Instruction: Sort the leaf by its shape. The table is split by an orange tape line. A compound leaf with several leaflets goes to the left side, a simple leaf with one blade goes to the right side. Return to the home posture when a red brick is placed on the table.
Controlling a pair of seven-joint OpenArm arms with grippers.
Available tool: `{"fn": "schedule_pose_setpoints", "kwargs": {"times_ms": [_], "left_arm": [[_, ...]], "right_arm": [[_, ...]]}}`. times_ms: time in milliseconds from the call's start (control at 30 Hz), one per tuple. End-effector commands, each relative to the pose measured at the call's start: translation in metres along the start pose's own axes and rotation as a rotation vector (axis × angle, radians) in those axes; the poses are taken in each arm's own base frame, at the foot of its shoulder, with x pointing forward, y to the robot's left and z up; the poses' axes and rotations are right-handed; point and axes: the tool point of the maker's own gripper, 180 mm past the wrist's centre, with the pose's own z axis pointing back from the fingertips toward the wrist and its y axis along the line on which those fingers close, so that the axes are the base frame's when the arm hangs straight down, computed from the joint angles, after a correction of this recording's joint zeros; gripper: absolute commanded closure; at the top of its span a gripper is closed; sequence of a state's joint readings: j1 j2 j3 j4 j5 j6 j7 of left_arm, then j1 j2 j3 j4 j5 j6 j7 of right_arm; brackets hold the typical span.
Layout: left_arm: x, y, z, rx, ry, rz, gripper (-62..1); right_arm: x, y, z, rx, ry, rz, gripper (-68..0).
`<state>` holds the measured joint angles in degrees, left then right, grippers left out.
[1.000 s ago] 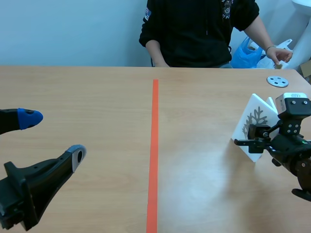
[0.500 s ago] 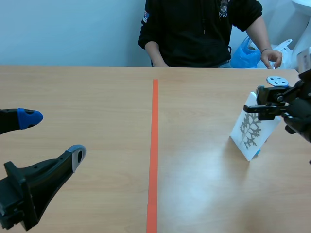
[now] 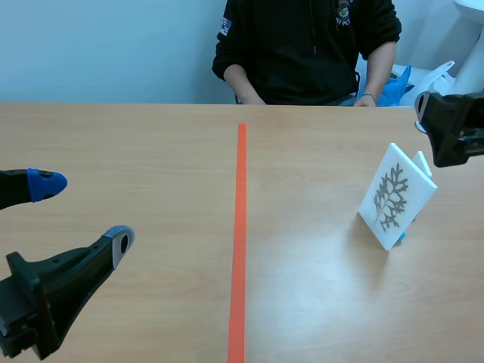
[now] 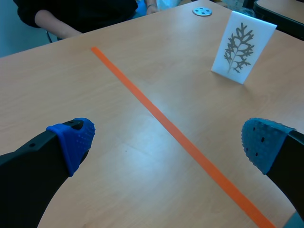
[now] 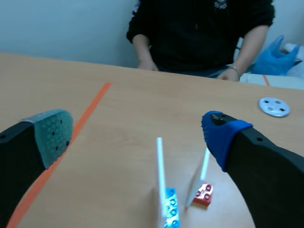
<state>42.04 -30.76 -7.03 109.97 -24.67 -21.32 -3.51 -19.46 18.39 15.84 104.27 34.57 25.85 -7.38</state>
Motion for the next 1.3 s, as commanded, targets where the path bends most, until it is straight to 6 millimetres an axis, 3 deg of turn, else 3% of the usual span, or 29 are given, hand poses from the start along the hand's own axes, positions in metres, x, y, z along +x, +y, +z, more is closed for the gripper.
{"fn": "schedule_pose_setpoints", "kwargs": {"times_ms": [0, 200, 367, 533, 1267], "left_arm": [[0.006, -0.002, 0.000, -0.004, -0.029, 0.009, -62.3], [0.006, -0.002, 0.000, -0.004, -0.029, 0.009, -62.3], [0.006, -0.002, 0.000, -0.004, -0.029, 0.008, -62.3], [0.004, -0.002, -0.001, -0.005, -0.017, 0.009, -62.3], [-0.003, -0.004, -0.001, -0.015, 0.023, 0.008, -62.3]], "right_arm": [[0.002, 0.011, 0.004, 0.052, 0.011, 0.029, -66.5], [-0.007, 0.049, 0.029, 0.165, 0.080, -0.003, -67.9], [-0.017, 0.065, 0.046, 0.192, 0.132, -0.021, -67.9], [-0.025, 0.066, 0.051, 0.179, 0.154, -0.047, -67.9], [-0.021, 0.065, 0.050, 0.171, 0.132, -0.055, -67.9]]}}
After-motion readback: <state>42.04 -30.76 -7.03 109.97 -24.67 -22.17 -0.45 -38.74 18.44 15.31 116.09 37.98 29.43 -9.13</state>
